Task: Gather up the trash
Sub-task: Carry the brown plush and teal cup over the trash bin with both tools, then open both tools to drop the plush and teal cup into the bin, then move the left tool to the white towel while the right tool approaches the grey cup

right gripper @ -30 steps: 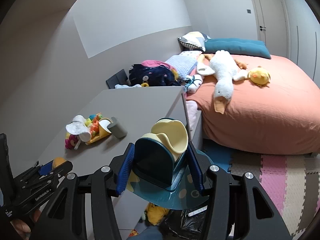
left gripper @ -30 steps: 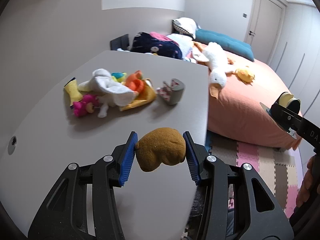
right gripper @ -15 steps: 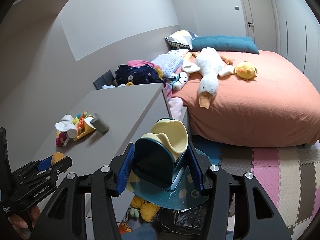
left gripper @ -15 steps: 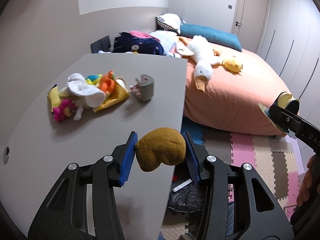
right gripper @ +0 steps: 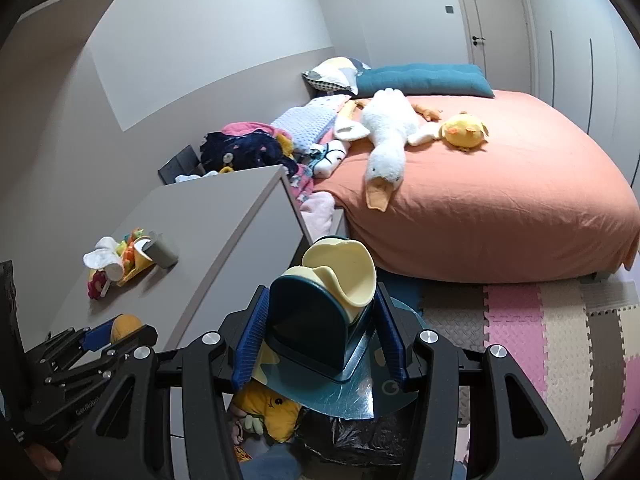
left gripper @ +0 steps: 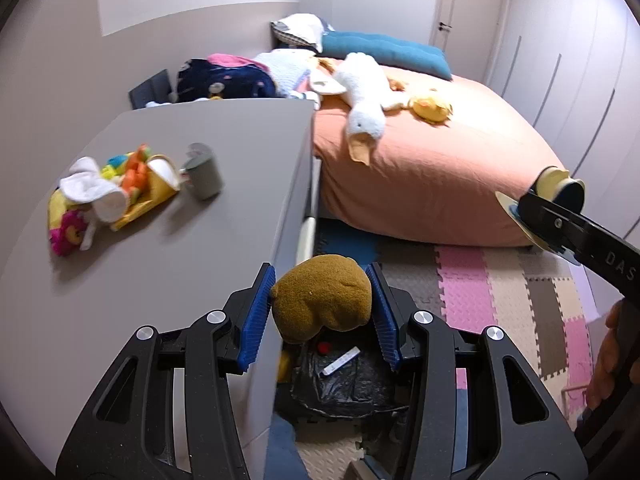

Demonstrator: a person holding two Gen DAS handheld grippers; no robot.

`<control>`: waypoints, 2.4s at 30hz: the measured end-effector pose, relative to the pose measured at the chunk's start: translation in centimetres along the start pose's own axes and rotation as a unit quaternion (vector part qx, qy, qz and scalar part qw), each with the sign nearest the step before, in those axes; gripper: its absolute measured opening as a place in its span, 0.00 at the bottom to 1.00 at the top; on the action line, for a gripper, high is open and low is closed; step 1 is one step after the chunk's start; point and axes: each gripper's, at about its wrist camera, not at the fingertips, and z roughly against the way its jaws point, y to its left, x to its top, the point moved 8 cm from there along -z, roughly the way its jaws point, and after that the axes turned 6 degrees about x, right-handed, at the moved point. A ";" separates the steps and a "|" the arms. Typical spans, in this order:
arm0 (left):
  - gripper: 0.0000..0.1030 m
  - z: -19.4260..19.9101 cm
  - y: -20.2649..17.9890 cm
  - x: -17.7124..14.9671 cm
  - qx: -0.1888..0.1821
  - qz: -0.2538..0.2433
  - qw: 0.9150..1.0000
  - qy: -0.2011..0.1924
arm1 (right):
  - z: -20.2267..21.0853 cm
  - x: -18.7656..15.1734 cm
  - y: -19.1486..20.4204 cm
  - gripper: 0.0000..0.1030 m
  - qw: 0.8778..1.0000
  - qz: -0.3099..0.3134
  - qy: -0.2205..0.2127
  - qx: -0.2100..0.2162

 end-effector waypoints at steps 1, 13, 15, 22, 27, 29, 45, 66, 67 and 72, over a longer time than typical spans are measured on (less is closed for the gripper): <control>0.45 -0.1 -0.3 0.0 -0.004 -0.002 1.000 0.001 | 0.0 0.0 -0.3 0.52 1.000 -0.004 0.000 0.000; 0.94 -0.4 -1.6 -0.1 0.027 -0.031 0.999 0.002 | 0.8 0.5 -2.7 0.77 0.999 -0.026 -0.012 -0.021; 0.94 -0.3 -1.4 -0.1 0.029 -0.030 0.999 0.002 | 0.7 0.5 -2.7 0.77 0.999 -0.027 -0.011 -0.019; 0.94 -0.5 -0.3 -0.1 0.037 -0.020 0.999 0.006 | -0.1 0.3 -1.9 0.77 1.000 -0.020 -0.005 -0.010; 0.94 -0.9 1.3 -0.1 0.042 -0.005 0.999 0.010 | -1.0 0.2 -0.7 0.77 1.000 -0.012 0.001 -0.002; 0.94 -1.0 2.1 -0.1 0.045 0.003 0.999 0.011 | -1.4 0.3 -0.2 0.77 1.000 -0.010 0.004 0.001; 0.94 -0.8 9.8 1.0 0.081 0.068 0.994 0.006 | -5.2 1.1 5.6 0.77 0.999 0.018 0.021 0.040; 0.94 -1.9 18.7 3.0 0.121 0.115 0.986 -0.007 | -11.3 1.9 13.4 0.77 0.993 0.068 0.050 0.088; 0.94 -2.1 19.1 3.1 0.122 0.116 0.986 -0.007 | -11.6 1.9 13.8 0.77 0.992 0.071 0.052 0.090; 0.94 -3.1 21.1 3.8 0.123 0.129 0.984 -0.005 | -13.4 1.7 15.4 0.77 0.990 0.081 0.065 0.096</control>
